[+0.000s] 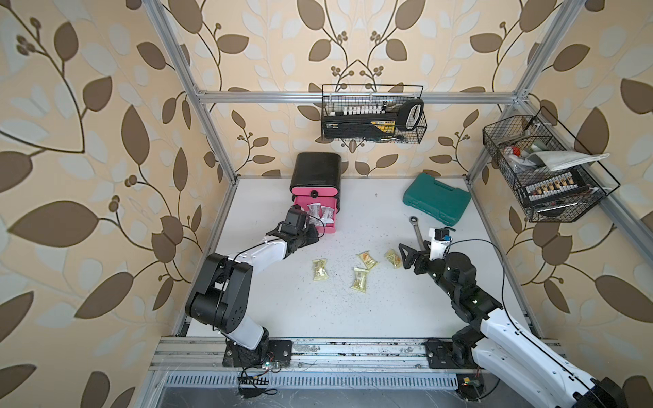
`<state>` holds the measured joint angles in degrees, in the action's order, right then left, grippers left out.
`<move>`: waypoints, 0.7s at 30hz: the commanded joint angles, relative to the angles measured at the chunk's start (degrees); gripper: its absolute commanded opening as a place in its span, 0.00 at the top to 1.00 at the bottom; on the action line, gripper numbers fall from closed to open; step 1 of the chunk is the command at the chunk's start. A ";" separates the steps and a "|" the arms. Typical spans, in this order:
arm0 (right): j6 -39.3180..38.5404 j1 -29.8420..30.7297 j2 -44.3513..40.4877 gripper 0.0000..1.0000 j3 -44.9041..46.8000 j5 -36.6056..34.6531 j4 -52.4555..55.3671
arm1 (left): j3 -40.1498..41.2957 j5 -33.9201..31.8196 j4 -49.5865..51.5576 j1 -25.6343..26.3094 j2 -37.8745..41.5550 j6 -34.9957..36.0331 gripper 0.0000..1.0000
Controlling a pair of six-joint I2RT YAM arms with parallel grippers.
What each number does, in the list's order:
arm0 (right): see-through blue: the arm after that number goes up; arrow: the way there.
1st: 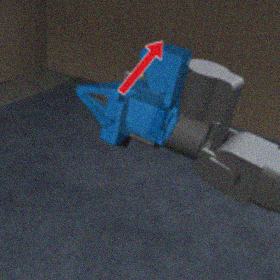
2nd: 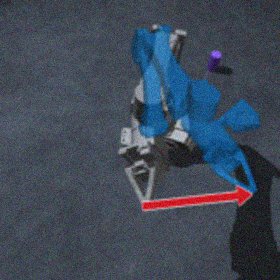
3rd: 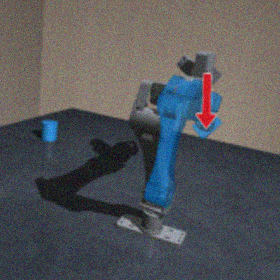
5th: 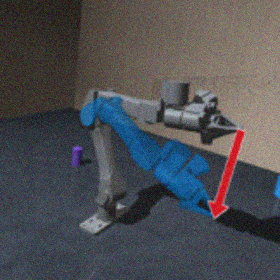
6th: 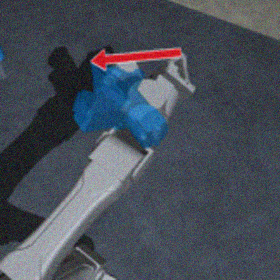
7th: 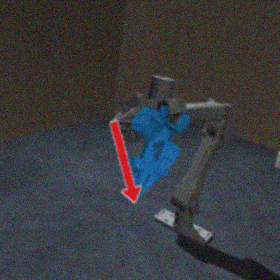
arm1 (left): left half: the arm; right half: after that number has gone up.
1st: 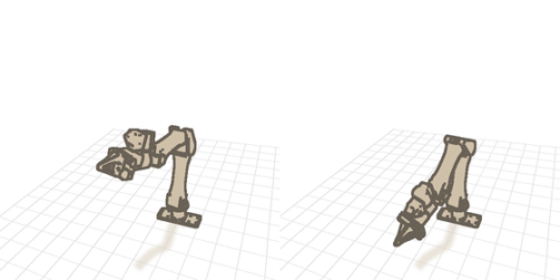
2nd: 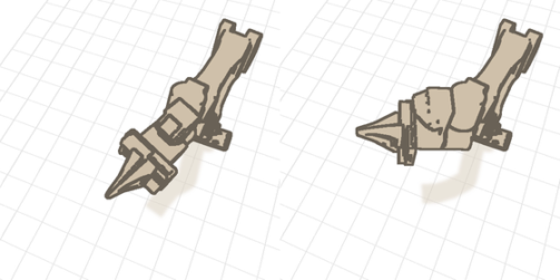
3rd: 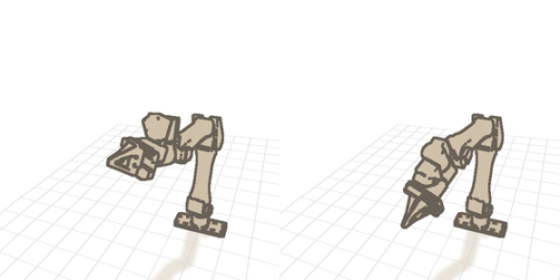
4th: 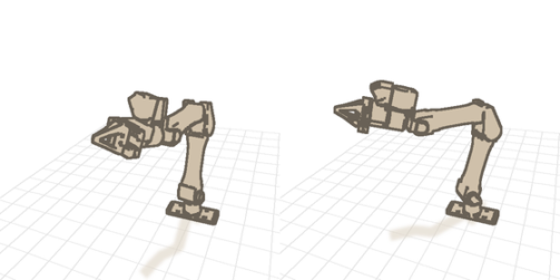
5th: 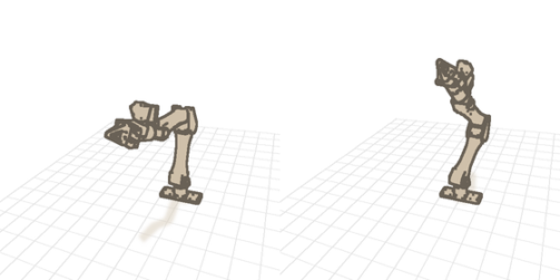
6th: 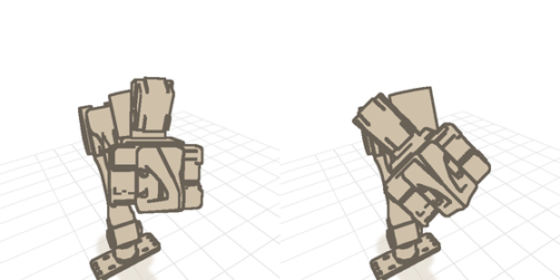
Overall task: Place the cookies into the drawer by color
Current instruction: Close the drawer in the storage box.
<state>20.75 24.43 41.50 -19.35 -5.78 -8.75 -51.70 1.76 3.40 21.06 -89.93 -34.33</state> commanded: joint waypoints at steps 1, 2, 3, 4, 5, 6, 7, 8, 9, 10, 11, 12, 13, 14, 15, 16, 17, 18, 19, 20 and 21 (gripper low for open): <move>0.35 0.22 -0.45 0.01 0.19 -0.11 -0.61 | -5.69 -2.01 -0.33 0.12 -1.59 3.02 0.94; 0.39 0.25 -0.46 0.01 0.24 -0.17 -0.64 | -6.68 -2.26 -0.09 0.12 -2.49 3.20 0.94; 0.35 0.22 -0.54 0.01 0.20 -0.20 -0.64 | -7.81 -3.11 0.47 0.12 -3.50 3.14 0.94; 0.30 0.22 -0.62 0.01 0.19 -0.20 -0.47 | -8.90 -3.95 0.88 0.12 -4.38 2.96 0.94; 0.33 0.21 -0.62 0.01 0.19 -0.20 -0.52 | -9.62 -4.67 0.86 0.12 -5.09 2.86 0.93; 0.34 0.19 -0.71 0.01 0.28 -0.20 -0.48 | -10.29 -5.21 0.53 0.10 -5.75 2.86 0.92; 0.37 0.25 -0.71 0.01 0.28 -0.20 -0.52 | -11.04 -5.45 0.09 0.12 -6.45 2.89 0.91; 0.34 0.27 -0.65 0.01 0.20 -0.20 -0.49 | -11.71 -5.62 -0.18 0.12 -7.24 2.95 0.90; 0.34 0.19 -0.63 0.01 0.19 -0.11 -0.55 | -12.60 -5.80 -0.40 0.12 -8.17 3.03 0.90; 0.37 0.26 -0.62 0.01 0.19 -0.11 -0.49 | -13.65 -6.08 -0.46 0.12 -9.06 3.04 0.89; 0.40 0.22 -0.71 0.01 0.19 -0.11 -0.56 | -14.42 -6.28 -0.68 0.11 -9.96 3.12 0.88; 0.35 0.19 -0.71 0.01 0.19 -0.11 -0.46 | -15.15 -6.48 -1.22 0.12 -10.91 3.17 0.86; 0.30 0.25 -0.80 0.01 0.19 -0.11 -0.54 | -16.09 -6.80 -1.77 0.12 -11.81 3.36 0.85; 0.41 0.19 -0.88 0.01 0.17 -0.17 -0.48 | -17.03 -7.18 -1.94 0.04 -12.66 3.47 0.84; 0.28 0.22 -0.88 0.01 0.19 -0.20 -0.41 | -18.38 -7.66 -1.75 0.03 -13.63 3.53 0.82; 0.26 0.19 -0.98 0.01 0.22 -0.20 -0.45 | -19.62 -8.06 -1.71 0.03 -14.59 3.56 0.80; 0.26 0.24 -0.98 0.01 0.20 -0.20 -0.40 | -20.54 -8.32 -1.73 -0.01 -15.29 3.42 0.79; 0.18 0.20 -1.06 0.01 0.19 -0.20 -0.38 | -21.70 -8.59 -1.84 -0.05 -15.97 3.18 0.77; 0.19 0.19 -1.07 0.01 0.19 -0.20 -0.36 | -22.69 -8.84 -2.05 -0.05 -16.60 3.01 0.75; 0.23 0.27 -1.15 0.01 0.19 -0.20 -0.34 | -23.44 -8.96 -2.30 -0.06 -17.07 2.80 0.73; 0.17 0.22 -1.14 0.01 0.14 -0.20 -0.37 | -24.34 -9.20 -2.71 -0.06 -17.63 2.62 0.71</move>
<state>20.75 24.43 40.95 -19.35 -5.78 -8.75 -72.53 -5.23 4.56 21.04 -107.39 -32.40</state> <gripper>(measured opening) 0.986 0.315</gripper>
